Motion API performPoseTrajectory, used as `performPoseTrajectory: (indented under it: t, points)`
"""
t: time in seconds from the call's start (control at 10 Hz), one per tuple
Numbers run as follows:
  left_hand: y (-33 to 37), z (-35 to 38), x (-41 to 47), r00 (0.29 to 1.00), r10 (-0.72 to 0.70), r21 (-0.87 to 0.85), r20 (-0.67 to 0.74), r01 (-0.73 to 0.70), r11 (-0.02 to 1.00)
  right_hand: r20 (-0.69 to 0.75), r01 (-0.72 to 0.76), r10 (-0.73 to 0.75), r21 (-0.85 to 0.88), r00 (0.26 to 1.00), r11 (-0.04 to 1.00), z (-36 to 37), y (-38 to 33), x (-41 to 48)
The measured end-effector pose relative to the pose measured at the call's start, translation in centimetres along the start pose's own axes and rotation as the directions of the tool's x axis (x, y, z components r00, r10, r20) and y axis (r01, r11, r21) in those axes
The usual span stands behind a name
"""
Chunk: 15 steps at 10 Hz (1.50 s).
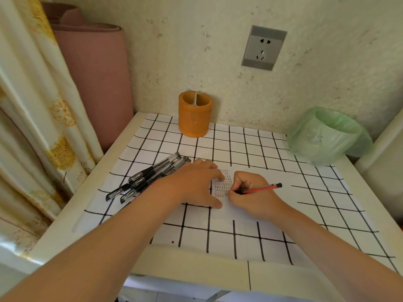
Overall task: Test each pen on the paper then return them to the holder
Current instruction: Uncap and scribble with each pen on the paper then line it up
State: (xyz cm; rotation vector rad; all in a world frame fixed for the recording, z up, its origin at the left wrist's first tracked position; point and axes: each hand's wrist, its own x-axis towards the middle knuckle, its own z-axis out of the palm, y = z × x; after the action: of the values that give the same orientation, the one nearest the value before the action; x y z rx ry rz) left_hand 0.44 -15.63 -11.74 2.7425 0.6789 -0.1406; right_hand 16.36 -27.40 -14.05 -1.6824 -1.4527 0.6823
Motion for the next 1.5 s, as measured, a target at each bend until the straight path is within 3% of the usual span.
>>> performPoseTrajectory:
  t: [1.5]
  points:
    - [-0.13, 0.04, 0.01, 1.000, -0.006, -0.020, 0.010, 0.006, 1.000, 0.038, 0.007, -0.008, 0.033, 0.999, 0.999, 0.08, 0.22, -0.10]
